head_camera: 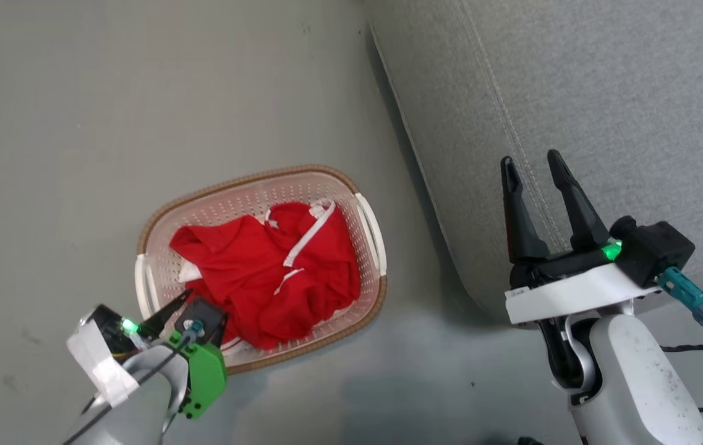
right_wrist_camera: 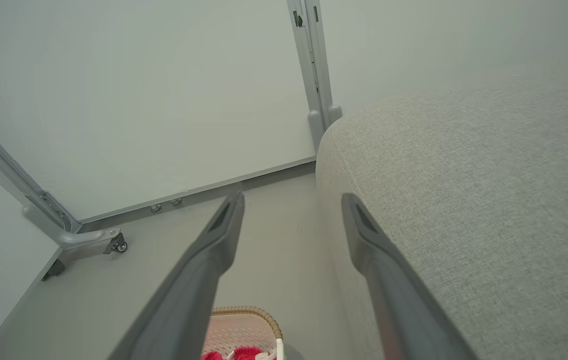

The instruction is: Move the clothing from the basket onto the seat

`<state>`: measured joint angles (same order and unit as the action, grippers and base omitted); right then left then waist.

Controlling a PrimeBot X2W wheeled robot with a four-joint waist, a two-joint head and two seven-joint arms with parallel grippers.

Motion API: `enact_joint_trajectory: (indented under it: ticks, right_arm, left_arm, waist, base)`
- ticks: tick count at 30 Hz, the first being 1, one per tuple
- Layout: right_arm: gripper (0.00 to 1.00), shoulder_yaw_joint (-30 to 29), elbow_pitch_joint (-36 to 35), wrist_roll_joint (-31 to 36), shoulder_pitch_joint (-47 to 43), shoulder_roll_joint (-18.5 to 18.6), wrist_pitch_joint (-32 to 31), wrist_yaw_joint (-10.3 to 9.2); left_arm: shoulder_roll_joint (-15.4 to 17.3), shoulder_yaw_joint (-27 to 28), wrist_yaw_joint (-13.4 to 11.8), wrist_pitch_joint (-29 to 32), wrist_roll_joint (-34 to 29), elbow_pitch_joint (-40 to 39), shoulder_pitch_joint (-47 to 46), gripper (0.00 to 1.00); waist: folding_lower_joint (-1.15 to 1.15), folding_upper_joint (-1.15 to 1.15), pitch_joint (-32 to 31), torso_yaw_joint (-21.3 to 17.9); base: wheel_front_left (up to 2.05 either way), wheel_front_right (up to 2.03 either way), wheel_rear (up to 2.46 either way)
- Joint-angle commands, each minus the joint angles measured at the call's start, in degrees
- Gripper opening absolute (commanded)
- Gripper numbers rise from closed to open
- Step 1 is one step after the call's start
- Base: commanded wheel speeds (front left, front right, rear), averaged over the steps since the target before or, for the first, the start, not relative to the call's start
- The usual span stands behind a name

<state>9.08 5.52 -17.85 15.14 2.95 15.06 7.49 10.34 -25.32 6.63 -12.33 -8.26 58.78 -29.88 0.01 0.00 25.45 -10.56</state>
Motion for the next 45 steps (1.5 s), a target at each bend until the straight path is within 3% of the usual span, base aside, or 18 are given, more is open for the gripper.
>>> enact_joint_trajectory:
  ticks: [1,12,24,34,45]
  right_arm:
    - [1.0,0.35,-0.7,-0.65,1.57,-0.08,0.19,0.0]
    - [1.0,4.75,-3.54,-6.62,6.14,-0.11,0.18,0.0]
    - [1.0,8.05,-6.48,-11.9,6.63,-0.1,0.19,0.0]
    - [1.0,9.22,-7.54,-12.75,6.12,-0.08,0.18,0.0]
    - [1.0,9.5,-8.61,-12.28,4.75,-0.07,0.19,0.0]
  left_arm:
    - [0.86,-0.37,0.31,0.09,-0.26,1.31,-3.98,1.0]
    - [4.21,-9.04,0.85,3.14,-2.56,12.16,-16.4,1.0]
    - [8.33,-15.03,0.88,5.65,-0.85,14.61,-22.14,1.0]
    - [10.54,-17.43,0.46,14.88,-2.32,14.99,-26.57,1.0]
    - [9.48,-21.96,0.86,25.94,-0.77,15.11,-29.67,1.0]
  waist:
    - [-0.01,0.0,10.94,-6.18]
    - [-0.01,0.0,21.28,-10.9]
    - [-0.01,0.0,25.75,-14.46]
    - [-0.01,0.0,28.63,-14.89]
    - [-0.01,0.0,30.38,-14.42]
  base:
    - [0.0,0.0,0.0]
    - [0.0,0.0,0.0]
    - [0.0,0.0,0.0]
    - [0.0,0.0,0.0]
    - [0.0,0.0,0.0]
